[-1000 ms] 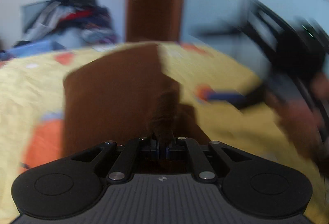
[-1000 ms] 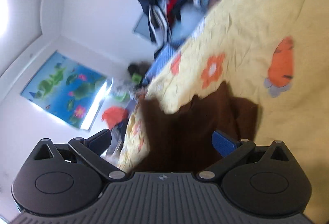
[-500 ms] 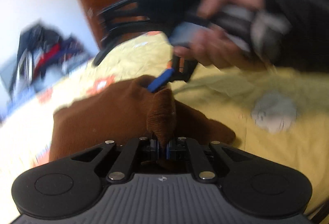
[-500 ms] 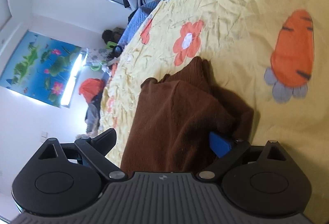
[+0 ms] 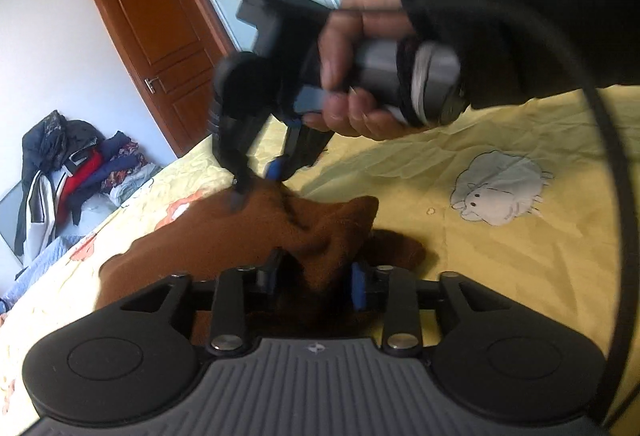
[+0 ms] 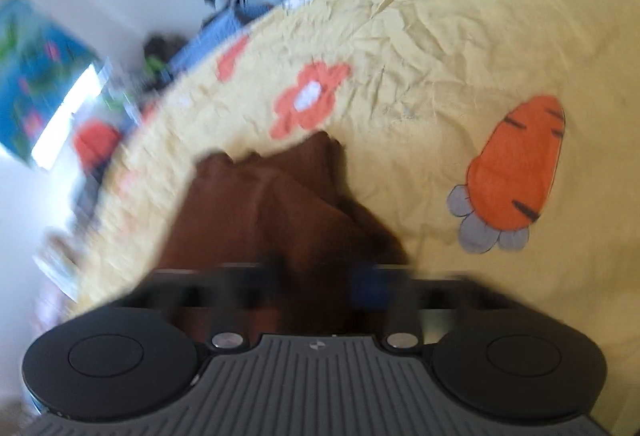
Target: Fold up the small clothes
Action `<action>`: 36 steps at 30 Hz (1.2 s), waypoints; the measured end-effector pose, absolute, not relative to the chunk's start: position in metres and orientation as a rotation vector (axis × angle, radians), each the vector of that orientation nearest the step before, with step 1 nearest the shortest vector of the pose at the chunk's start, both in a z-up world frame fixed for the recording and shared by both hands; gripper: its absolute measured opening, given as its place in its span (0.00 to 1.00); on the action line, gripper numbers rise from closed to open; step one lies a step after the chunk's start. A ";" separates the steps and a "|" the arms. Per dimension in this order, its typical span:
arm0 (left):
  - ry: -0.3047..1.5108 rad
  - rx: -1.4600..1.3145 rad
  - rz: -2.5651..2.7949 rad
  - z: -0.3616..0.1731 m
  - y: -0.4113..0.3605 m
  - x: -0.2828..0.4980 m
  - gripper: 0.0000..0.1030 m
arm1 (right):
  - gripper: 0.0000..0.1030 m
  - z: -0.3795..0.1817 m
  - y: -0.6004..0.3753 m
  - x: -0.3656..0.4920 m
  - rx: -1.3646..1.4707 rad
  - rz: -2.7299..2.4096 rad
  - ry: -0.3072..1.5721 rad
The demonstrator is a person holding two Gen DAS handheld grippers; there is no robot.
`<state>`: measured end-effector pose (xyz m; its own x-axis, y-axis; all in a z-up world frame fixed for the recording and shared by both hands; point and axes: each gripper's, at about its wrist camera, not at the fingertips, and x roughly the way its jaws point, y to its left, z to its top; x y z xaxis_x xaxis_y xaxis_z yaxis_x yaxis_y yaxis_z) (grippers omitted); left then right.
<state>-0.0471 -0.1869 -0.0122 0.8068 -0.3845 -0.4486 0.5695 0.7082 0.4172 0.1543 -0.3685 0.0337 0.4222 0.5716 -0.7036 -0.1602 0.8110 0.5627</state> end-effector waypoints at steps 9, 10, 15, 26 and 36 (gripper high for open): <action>0.370 0.532 -0.342 -0.018 -0.110 -0.082 0.63 | 0.61 0.033 -0.404 0.132 0.600 0.475 0.950; 0.380 0.531 -0.314 -0.018 -0.105 -0.081 0.63 | 0.67 0.040 -0.409 0.120 0.613 0.458 0.906; 0.389 0.506 -0.280 -0.012 -0.088 -0.078 0.62 | 0.67 0.076 -0.392 0.058 0.575 0.591 0.827; 0.406 0.403 -0.238 -0.002 -0.083 -0.063 0.50 | 0.65 0.060 -0.357 0.028 0.531 0.637 0.948; 0.457 0.205 -0.247 0.026 -0.070 -0.059 0.08 | 0.54 0.042 -0.355 0.025 0.459 0.627 1.017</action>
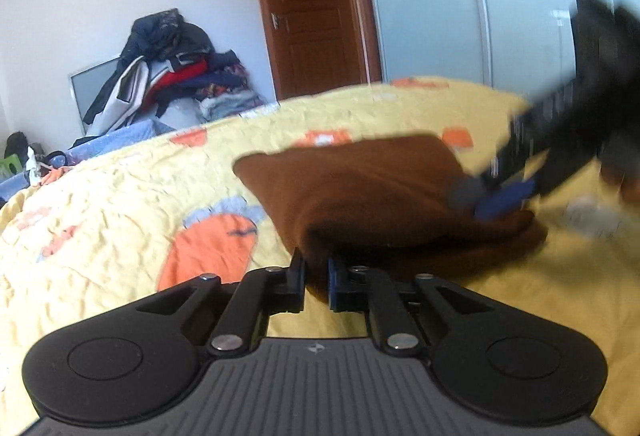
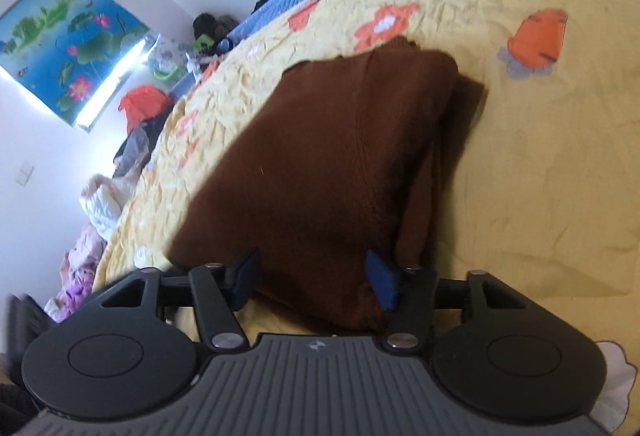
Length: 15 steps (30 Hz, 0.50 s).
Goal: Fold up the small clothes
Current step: 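Hold the bundle with the left tool while the right tool presses it flat, then release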
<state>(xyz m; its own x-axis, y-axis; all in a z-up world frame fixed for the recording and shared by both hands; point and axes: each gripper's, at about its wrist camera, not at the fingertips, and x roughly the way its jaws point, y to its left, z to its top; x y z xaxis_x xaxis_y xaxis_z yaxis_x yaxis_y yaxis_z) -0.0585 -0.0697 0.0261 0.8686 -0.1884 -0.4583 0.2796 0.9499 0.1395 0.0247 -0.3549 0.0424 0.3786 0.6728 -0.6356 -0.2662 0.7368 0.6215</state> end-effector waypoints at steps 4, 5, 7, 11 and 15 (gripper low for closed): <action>0.579 0.234 -0.222 0.004 -0.059 -0.051 0.06 | 0.53 0.037 -0.360 0.024 0.488 0.667 1.019; 0.585 0.238 -0.224 0.001 -0.058 -0.055 0.04 | 0.53 0.036 -0.361 0.024 0.498 0.674 1.021; 0.551 0.225 -0.278 0.008 -0.053 -0.070 0.04 | 0.53 0.037 -0.362 0.024 0.499 0.677 1.025; 0.389 0.256 -0.353 0.029 -0.044 -0.101 0.05 | 0.63 0.056 -0.359 0.022 0.502 0.666 1.005; 0.268 0.322 -0.379 0.043 -0.063 -0.088 0.09 | 0.73 0.083 -0.336 0.030 0.490 0.758 0.921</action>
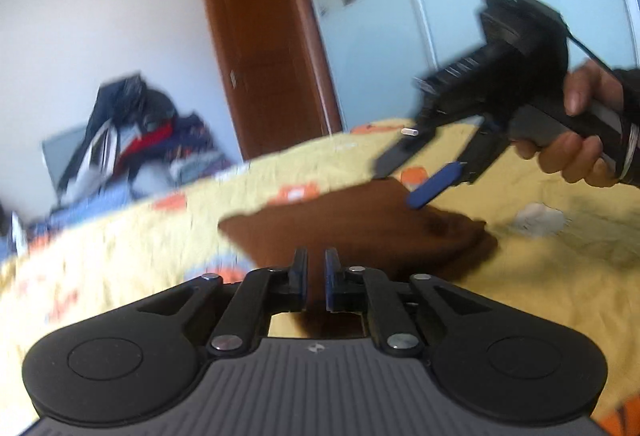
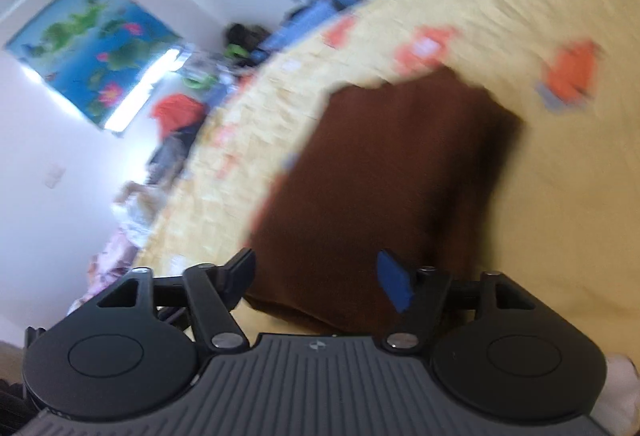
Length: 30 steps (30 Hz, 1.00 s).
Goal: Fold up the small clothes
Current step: 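Hold the bundle with the left tool while the right tool presses it flat, then release, then close both tools on the edge of the folded sweater bundle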
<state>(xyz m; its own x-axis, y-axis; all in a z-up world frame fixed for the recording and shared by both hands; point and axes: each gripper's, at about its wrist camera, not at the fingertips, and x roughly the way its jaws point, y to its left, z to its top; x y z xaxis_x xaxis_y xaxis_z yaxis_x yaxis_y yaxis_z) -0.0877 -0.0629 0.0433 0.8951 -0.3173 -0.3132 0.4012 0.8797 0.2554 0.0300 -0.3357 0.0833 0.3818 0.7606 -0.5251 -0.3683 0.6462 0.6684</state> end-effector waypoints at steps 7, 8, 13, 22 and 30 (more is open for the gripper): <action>0.523 0.254 -0.420 0.000 -0.089 -0.027 0.21 | 0.75 0.046 -0.303 0.067 0.278 0.663 1.018; 0.542 0.210 -0.423 0.001 -0.086 -0.023 0.20 | 0.76 0.042 -0.308 0.061 0.270 0.702 0.972; 0.605 0.019 -0.478 0.026 -0.066 -0.020 0.22 | 0.76 0.051 -0.323 0.055 0.376 0.679 0.970; 0.770 -0.694 -0.302 0.023 0.050 0.069 0.91 | 0.97 0.049 -0.399 0.100 0.633 0.406 0.966; 0.875 -0.841 -0.443 -0.005 0.033 0.145 0.90 | 0.96 0.020 -0.385 0.132 0.778 0.466 0.950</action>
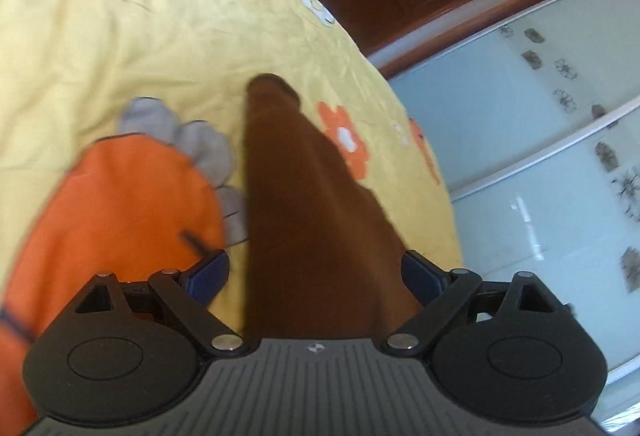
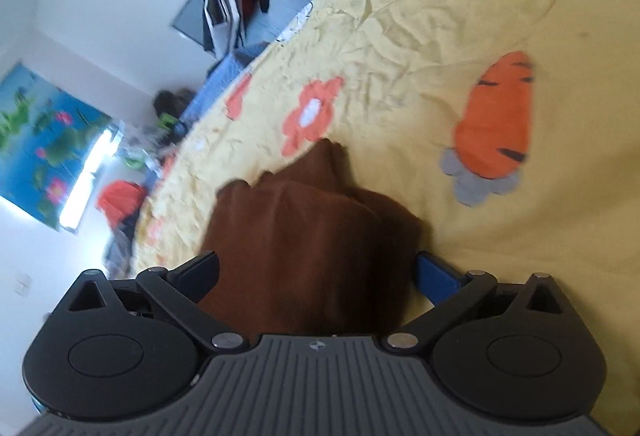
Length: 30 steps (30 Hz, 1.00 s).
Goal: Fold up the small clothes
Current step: 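Close both tools on the edge of the folded sweater bundle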
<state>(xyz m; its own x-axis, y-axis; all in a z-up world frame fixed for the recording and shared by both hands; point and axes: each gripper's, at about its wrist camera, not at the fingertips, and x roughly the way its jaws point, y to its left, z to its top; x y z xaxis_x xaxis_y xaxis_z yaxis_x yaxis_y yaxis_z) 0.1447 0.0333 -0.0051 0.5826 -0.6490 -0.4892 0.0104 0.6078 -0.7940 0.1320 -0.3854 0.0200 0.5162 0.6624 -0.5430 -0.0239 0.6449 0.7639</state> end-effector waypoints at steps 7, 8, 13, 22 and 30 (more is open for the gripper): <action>0.865 -0.587 -0.410 -0.003 0.007 0.155 0.21 | 0.30 0.007 -0.366 0.139 0.779 0.477 1.004; 0.841 -0.555 -0.407 0.002 0.010 0.152 0.19 | 0.30 0.009 -0.362 0.139 0.781 0.490 0.993; 0.736 -0.446 -0.381 0.031 0.039 0.159 0.19 | 0.29 0.022 -0.332 0.151 0.810 0.593 0.938; 0.879 -0.565 -0.243 0.008 0.103 0.158 0.53 | 0.53 0.000 -0.286 0.166 0.804 0.592 1.023; 0.889 -0.878 -0.451 -0.029 0.122 0.086 0.71 | 0.78 0.013 -0.285 0.097 0.728 0.706 1.097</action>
